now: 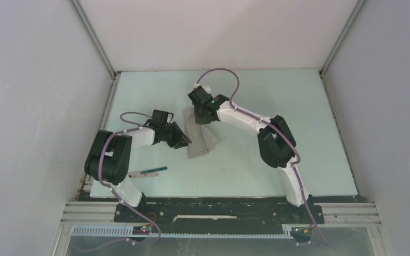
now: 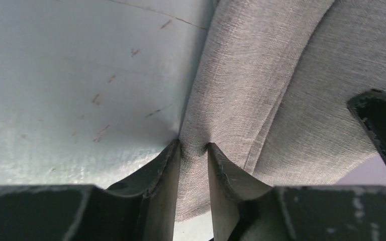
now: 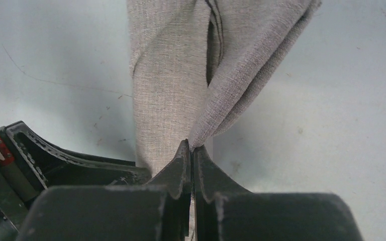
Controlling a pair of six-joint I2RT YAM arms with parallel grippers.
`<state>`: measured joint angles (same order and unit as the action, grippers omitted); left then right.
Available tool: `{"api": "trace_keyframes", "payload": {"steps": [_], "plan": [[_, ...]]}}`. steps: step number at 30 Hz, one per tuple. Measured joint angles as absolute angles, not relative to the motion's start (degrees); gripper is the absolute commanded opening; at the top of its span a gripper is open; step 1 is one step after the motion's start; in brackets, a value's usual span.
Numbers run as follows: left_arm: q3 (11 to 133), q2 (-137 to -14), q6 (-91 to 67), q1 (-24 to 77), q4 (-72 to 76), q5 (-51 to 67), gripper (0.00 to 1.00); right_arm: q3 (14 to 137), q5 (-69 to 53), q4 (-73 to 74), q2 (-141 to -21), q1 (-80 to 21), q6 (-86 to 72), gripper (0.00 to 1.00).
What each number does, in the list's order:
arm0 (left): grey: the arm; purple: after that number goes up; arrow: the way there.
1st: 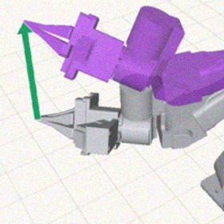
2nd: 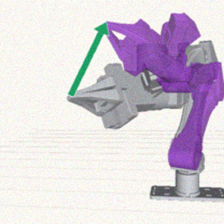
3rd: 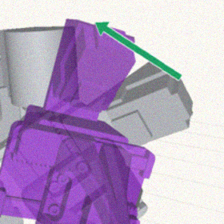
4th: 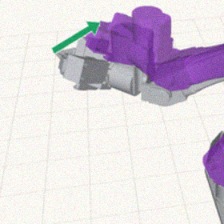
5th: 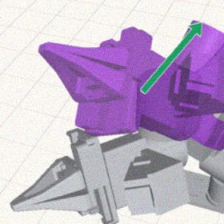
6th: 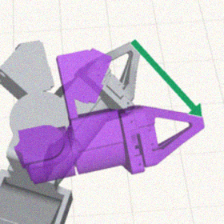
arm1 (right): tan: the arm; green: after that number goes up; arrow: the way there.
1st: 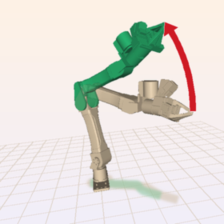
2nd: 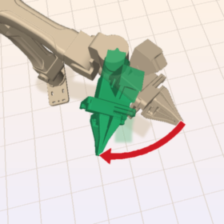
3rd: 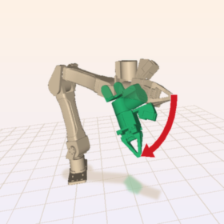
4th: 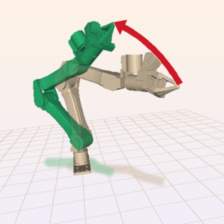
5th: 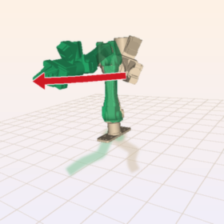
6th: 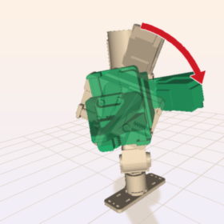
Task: Fold the napkin into a case and place the utensils inside
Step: Fold the 2/3-rectangle-folded napkin at the center of the board.
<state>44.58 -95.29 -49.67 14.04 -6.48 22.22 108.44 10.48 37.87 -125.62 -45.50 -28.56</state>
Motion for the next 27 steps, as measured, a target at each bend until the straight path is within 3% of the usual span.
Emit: {"api": "trace_keyframes", "payload": {"steps": [13, 27], "plan": [[44.58, -95.35, -50.06, 14.98, -4.95, 22.72, 0.33, 109.67, 2.13, 36.51, -130.10, -45.36, -31.20, 0.00], [44.56, -95.37, -50.06, 14.98, -4.73, 22.72, 0.33, 101.65, -10.87, 26.06, -130.10, -41.08, -35.83, 0.00]]}}
